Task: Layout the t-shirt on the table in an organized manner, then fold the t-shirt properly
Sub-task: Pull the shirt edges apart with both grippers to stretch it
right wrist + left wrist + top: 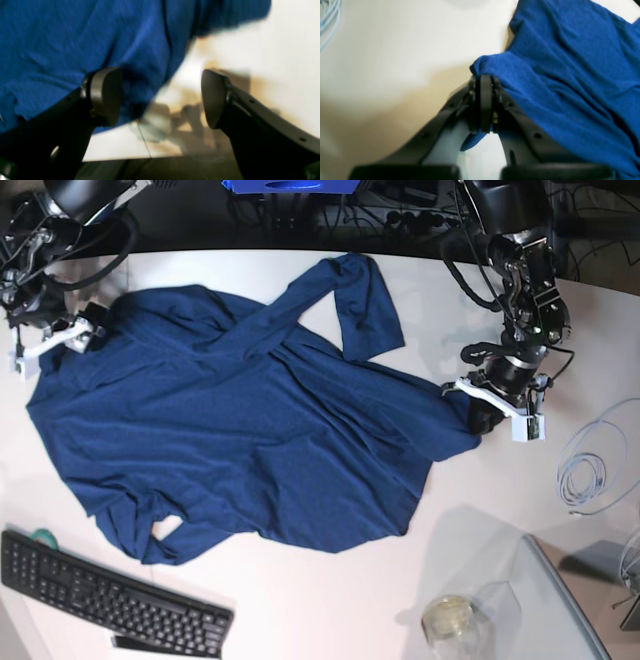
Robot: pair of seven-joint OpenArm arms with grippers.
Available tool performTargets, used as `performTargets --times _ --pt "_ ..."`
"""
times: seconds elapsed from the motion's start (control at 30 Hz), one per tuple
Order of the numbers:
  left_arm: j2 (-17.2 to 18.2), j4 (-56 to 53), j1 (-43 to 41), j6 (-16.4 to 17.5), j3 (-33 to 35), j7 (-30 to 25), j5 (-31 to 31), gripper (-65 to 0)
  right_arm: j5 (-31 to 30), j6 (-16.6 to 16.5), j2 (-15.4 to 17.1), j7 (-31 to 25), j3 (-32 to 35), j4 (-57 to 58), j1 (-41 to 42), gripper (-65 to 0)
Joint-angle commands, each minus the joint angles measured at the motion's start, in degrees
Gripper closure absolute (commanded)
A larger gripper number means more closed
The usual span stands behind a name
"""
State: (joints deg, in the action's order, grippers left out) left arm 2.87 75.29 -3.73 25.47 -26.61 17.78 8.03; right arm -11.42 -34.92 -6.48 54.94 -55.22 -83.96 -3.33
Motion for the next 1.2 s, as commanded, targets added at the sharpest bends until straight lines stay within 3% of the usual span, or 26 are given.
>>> performTargets --times 0.0,0.2,0.27,0.37,0.4,0.57,0.8,1.0,1.1,1.17 --pt "0.42 0.98 0.78 0.15 -0.33 -1.21 0.89 0.0 -0.32 -0.29 0.72 -0.83 0.06 -0.12 0.65 -46.2" --pt "0.51 1.33 -0.27 0.15 -0.33 -1.3 0.89 0.0 -0.32 -0.29 0.99 -1.18 -0.03 4.89 2.15 -44.0" --pt "0.51 1.33 -0.27 0.15 -0.51 -1.3 0.89 0.0 -0.32 -0.29 0.99 -0.83 -0.21 4.27 1.97 -32.4" --pt "0.51 1.33 -0.36 0.15 -0.6 -1.3 0.89 0.0 -0.4 -0.38 0.9 1.19 -0.38 0.75 1.36 -2.4" --pt "0.6 1.33 -0.36 0.15 -0.6 -1.3 0.89 0.0 -0.4 -0.38 0.9 2.6 -0.38 -0.74 1.27 0.0" --pt "1.48 5.02 -1.5 0.15 -0.6 -1.3 0.98 0.0 -0.93 -0.38 0.55 9.46 -0.03 -9.27 1.53 0.0" --pt "1.57 13.2 -4.67 0.15 -0.6 -1.21 0.98 0.0 -8.05 0.06 0.99 18.51 -0.56 -19.9 1.44 0.0" --pt "1.74 15.31 -7.66 0.15 -0.6 -1.21 0.98 0.0 -7.88 0.59 0.72 19.3 -0.56 -21.58 1.36 0.0" --pt "1.74 14.16 -8.36 0.15 -0.6 -1.3 0.98 0.0 -7.88 4.28 0.55 18.95 -2.32 -15.68 1.09 0.0" --pt "1.74 13.64 -8.54 0.15 -0.6 -1.39 0.98 0.0 -7.96 5.07 0.55 17.02 -4.08 -11.2 1.09 0.0"
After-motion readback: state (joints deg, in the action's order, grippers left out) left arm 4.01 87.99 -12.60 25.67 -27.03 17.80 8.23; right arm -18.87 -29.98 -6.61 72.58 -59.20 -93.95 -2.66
